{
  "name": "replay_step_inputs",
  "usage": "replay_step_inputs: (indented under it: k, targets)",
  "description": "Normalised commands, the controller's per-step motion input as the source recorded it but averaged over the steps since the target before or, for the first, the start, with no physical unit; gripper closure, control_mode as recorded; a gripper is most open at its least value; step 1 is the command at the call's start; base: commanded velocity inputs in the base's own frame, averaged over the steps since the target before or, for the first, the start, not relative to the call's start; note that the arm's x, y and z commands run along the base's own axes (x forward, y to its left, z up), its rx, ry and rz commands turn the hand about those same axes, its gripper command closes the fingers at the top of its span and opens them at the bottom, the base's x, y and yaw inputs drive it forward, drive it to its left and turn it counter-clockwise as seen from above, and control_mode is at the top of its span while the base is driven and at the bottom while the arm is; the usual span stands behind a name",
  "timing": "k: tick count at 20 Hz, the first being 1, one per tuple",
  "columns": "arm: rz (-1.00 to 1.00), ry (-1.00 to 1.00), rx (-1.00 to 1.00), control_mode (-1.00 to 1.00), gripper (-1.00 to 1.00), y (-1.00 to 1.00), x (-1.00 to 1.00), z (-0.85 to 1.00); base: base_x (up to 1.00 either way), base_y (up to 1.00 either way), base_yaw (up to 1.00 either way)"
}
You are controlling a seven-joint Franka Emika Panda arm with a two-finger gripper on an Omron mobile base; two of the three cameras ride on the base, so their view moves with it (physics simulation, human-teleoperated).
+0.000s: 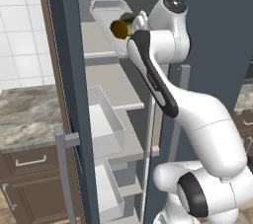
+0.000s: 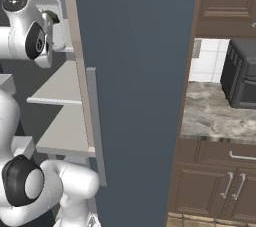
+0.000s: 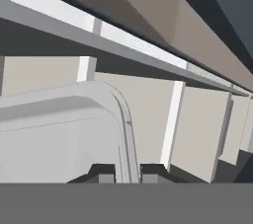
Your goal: Take the lemon and broccoli out of the freezer and place them in the tupperware container on the counter. Then put the tupperware containing the vegetables back in the freezer.
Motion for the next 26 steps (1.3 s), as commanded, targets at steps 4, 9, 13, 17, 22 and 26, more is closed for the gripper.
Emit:
replay_step_inputs:
  k: [4, 9, 13, 17, 22, 26]
  targets:
    - [0.00, 0.00, 0.00, -1.00, 1.00, 0.15, 0.38, 0.00, 0.00, 0.00, 0.00]
    - [-0.01, 0.00, 0.00, -1.00, 1.00, 0.26, 0.43, 0.00, 0.00, 0.00, 0.00]
    - [-0.04, 0.00, 0.00, -1.00, 1.00, 0.15, 0.51, 0.00, 0.00, 0.00, 0.00]
    - [-0.06, 0.00, 0.00, -1.00, 1.00, 0.03, 0.55, -0.02, 0.00, 0.00, 0.00]
    - [-0.07, 0.00, 0.00, -1.00, 1.00, 0.01, 0.46, -0.04, 0.00, 0.00, 0.00]
    - [-0.06, 0.00, 0.00, -1.00, 1.00, 0.00, 0.35, -0.06, 0.00, 0.00, 0.00]
